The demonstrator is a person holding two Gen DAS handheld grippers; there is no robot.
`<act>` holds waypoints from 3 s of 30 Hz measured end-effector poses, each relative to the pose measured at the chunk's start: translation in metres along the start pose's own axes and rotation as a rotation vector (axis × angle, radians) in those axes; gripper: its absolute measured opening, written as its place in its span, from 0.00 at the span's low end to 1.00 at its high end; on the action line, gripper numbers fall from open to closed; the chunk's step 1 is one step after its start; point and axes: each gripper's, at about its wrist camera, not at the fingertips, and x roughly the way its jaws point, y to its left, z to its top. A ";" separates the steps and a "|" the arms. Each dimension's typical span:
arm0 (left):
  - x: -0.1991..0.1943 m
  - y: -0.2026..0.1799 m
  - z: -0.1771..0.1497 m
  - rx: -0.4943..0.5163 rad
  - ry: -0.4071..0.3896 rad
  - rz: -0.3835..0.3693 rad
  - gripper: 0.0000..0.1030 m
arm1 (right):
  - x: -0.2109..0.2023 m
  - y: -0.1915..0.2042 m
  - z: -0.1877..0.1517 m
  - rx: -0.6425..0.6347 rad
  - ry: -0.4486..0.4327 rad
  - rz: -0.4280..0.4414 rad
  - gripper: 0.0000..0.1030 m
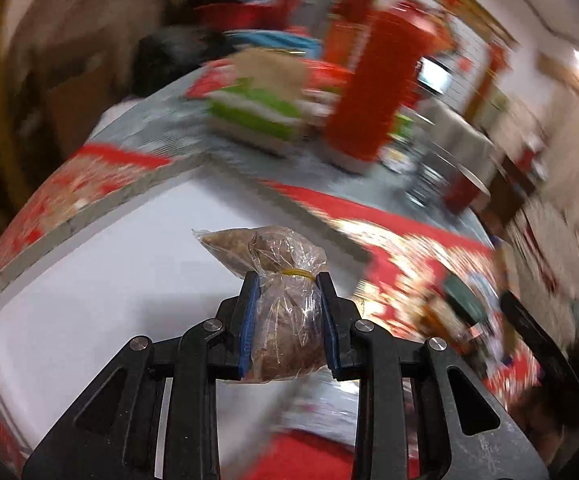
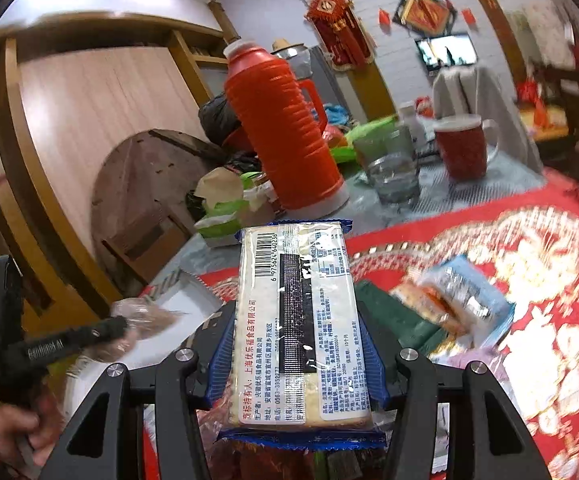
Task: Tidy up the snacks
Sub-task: 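Lower the date bag and biscuit pack into the white tray, opening both tools, then withdraw the left tool while the right tool reaches for the light blue packet, then grasp the light blue packet with the right tool while the left tool grasps the white barcode packet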
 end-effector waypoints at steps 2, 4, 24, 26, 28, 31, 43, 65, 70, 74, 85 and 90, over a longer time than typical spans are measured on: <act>0.003 0.023 0.006 -0.075 0.007 0.024 0.26 | 0.003 0.025 0.008 -0.031 0.010 0.038 0.52; 0.005 0.040 0.011 -0.138 0.011 0.033 0.26 | 0.010 0.048 0.012 -0.059 0.031 0.067 0.52; 0.028 0.082 0.011 -0.329 0.073 0.073 0.27 | 0.149 0.140 -0.019 -0.018 0.248 0.130 0.53; 0.027 0.082 0.011 -0.332 0.071 0.080 0.28 | 0.148 0.136 -0.018 0.002 0.241 0.147 0.53; 0.026 0.082 0.010 -0.337 0.069 0.078 0.33 | 0.145 0.137 -0.016 0.007 0.220 0.171 0.53; 0.025 0.083 0.009 -0.350 0.062 0.072 0.45 | 0.139 0.141 -0.014 -0.007 0.188 0.176 0.54; 0.010 0.078 0.011 -0.371 -0.036 0.002 0.75 | 0.086 0.143 0.012 -0.065 0.111 0.203 0.57; 0.006 -0.065 -0.026 0.284 0.139 -0.399 0.77 | 0.044 -0.103 0.025 -0.190 0.242 -0.174 0.67; 0.008 -0.068 -0.029 0.316 0.217 -0.473 0.77 | 0.058 -0.108 0.025 -0.189 0.303 -0.175 0.59; 0.010 -0.075 -0.035 0.344 0.275 -0.511 0.76 | 0.064 -0.118 0.024 -0.144 0.346 -0.197 0.43; 0.025 -0.066 -0.039 0.374 0.369 -0.395 0.76 | 0.050 -0.112 0.028 -0.172 0.263 -0.257 0.28; 0.008 -0.075 -0.051 0.541 0.342 -0.300 0.76 | 0.035 -0.105 0.029 -0.187 0.177 -0.303 0.27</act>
